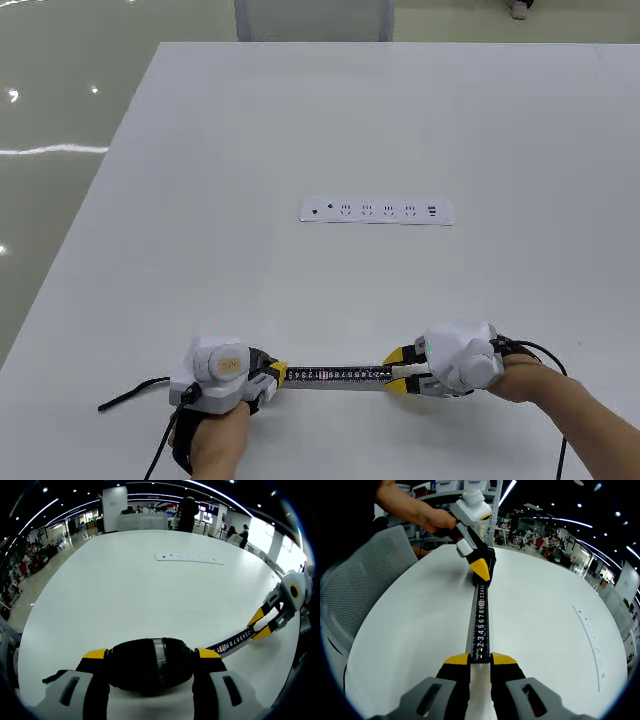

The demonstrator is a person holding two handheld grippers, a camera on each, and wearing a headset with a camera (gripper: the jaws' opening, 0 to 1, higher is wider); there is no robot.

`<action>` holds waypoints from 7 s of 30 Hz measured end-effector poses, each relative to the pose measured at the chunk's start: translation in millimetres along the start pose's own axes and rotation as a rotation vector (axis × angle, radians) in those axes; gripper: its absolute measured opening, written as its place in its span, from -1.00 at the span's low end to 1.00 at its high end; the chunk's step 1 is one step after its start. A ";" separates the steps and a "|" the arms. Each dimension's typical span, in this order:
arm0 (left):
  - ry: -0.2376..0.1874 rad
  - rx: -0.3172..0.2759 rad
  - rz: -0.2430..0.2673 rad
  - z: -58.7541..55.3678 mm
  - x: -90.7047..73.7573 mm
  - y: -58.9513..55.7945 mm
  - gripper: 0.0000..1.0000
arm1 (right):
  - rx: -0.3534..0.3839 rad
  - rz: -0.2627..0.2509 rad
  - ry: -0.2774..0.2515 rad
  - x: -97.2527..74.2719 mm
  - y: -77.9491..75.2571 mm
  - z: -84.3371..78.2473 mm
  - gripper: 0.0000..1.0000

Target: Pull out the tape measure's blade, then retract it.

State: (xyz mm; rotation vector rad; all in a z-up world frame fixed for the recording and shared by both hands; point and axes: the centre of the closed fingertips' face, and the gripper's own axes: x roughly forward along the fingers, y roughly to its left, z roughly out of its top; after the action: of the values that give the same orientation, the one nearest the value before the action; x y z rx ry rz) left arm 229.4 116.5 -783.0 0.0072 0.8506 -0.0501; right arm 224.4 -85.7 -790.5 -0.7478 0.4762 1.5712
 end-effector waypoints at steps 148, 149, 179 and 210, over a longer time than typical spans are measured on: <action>0.026 -0.013 -0.064 -1.3 -2.0 -2.4 0.24 | -0.029 0.028 -0.045 51.4 -4.5 51.5 -0.72; 0.027 -0.013 -0.065 -1.6 -1.4 -2.2 0.24 | -0.028 0.028 -0.047 52.1 -4.5 52.4 -0.72; 0.034 -0.010 -0.088 -0.6 0.6 -0.6 0.23 | -0.028 0.028 -0.067 69.2 -4.9 67.6 -0.72; 0.039 -0.001 -0.103 -1.7 -1.7 -1.2 0.22 | -0.036 0.036 -0.073 82.6 -5.4 76.2 -0.72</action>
State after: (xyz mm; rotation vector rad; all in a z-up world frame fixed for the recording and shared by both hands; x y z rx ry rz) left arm 227.0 115.4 -782.8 -0.0366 0.8900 -0.1466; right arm 213.9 26.2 -794.3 -0.7100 0.4102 1.6385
